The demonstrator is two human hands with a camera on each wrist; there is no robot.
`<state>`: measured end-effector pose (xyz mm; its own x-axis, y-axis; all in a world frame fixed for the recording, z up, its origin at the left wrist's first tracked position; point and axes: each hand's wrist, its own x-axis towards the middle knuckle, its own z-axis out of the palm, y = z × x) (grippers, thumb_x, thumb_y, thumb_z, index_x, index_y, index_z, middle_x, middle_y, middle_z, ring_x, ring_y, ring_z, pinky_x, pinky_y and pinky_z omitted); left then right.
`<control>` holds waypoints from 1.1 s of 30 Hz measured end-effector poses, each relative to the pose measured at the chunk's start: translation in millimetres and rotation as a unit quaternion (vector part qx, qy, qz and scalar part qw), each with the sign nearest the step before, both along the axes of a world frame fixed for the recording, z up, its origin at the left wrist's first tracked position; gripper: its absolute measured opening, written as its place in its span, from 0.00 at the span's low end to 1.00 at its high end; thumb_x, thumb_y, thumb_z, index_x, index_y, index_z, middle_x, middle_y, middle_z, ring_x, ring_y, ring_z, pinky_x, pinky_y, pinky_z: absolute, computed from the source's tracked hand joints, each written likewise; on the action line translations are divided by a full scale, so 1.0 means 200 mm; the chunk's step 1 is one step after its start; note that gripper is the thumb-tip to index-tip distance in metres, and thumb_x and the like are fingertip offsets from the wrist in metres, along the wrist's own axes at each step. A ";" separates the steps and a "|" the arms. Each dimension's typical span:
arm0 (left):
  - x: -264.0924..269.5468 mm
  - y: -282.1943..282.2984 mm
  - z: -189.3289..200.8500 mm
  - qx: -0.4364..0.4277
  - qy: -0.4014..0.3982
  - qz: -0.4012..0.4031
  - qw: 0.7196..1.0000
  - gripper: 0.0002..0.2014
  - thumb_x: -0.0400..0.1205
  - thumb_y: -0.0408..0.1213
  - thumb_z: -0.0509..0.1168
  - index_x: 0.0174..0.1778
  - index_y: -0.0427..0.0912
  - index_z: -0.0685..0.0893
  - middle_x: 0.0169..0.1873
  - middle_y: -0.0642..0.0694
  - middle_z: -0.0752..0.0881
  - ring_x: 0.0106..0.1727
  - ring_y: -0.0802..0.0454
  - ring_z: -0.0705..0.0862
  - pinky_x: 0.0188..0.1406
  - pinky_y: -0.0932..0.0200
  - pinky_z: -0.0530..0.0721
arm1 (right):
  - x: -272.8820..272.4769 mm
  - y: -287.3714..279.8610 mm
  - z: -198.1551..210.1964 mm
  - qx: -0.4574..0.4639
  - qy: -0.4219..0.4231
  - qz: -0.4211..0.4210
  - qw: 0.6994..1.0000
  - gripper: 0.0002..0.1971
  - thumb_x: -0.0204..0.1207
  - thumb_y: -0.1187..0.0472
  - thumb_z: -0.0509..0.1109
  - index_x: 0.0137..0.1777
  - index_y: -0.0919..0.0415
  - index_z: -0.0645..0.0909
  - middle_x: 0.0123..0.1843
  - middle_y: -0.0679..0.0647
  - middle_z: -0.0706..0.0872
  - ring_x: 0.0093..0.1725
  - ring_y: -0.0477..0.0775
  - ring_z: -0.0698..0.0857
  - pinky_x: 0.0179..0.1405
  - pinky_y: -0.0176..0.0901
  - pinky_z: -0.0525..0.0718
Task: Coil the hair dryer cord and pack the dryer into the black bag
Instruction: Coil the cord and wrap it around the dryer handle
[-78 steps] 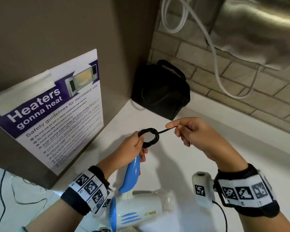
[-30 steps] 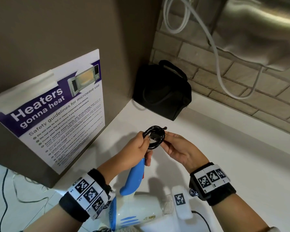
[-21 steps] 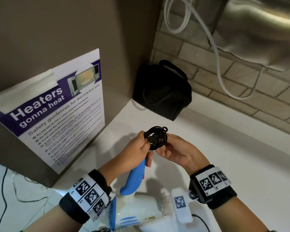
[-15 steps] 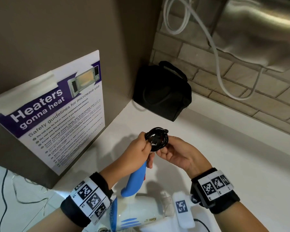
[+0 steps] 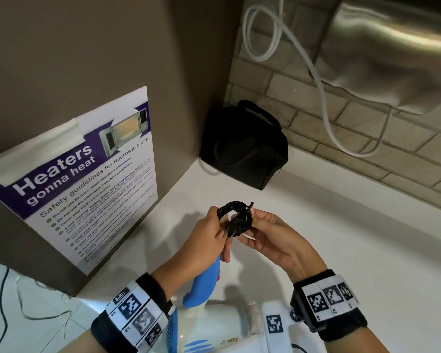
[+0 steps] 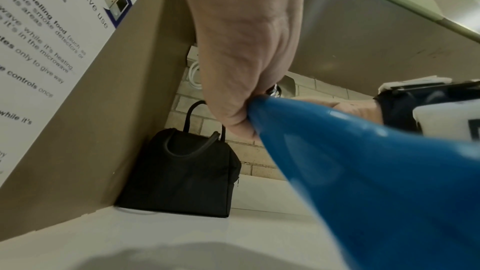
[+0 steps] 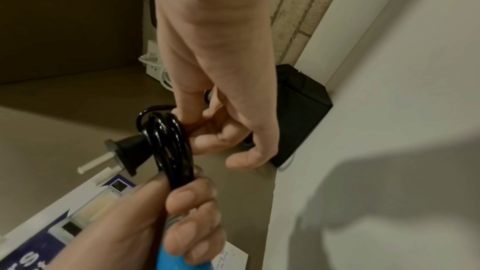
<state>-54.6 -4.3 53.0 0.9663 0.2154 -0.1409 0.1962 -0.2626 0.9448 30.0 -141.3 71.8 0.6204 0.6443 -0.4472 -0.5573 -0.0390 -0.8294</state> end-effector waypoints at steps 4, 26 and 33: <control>0.01 0.01 -0.02 -0.021 0.001 0.045 0.999 0.08 0.82 0.23 0.52 0.45 0.42 0.69 0.25 0.41 0.81 0.20 0.48 0.81 0.25 0.54 0.84 | -0.04 -0.02 0.03 0.009 0.018 -0.005 1.000 0.13 0.80 0.53 0.65 0.56 0.59 0.85 0.57 0.55 0.86 0.56 0.50 0.83 0.56 0.45 0.80; 0.02 0.04 -0.02 -0.318 0.019 -0.037 0.947 0.11 0.87 0.30 0.54 0.64 0.31 0.73 0.56 0.36 0.87 0.54 0.41 0.89 0.60 0.55 0.85 | -0.14 -0.03 0.00 -0.341 -0.491 -0.043 0.801 0.08 0.79 0.58 0.67 0.54 0.60 0.80 0.40 0.50 0.87 0.37 0.50 0.82 0.31 0.29 0.75; 0.07 0.02 -0.04 -0.268 0.007 0.004 0.963 0.14 0.83 0.34 0.64 0.61 0.29 0.79 0.59 0.35 0.87 0.62 0.47 0.85 0.71 0.49 0.77 | -0.20 0.00 -0.02 -0.417 -0.537 -0.009 0.733 0.11 0.82 0.50 0.57 0.46 0.56 0.75 0.37 0.52 0.89 0.36 0.57 0.87 0.37 0.49 0.83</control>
<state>-41.3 -0.7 46.0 0.9618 0.1157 -0.2479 0.2108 0.2643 0.9411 -9.9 -142.0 68.2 0.9079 0.4129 0.0718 0.3940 -0.7825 -0.4821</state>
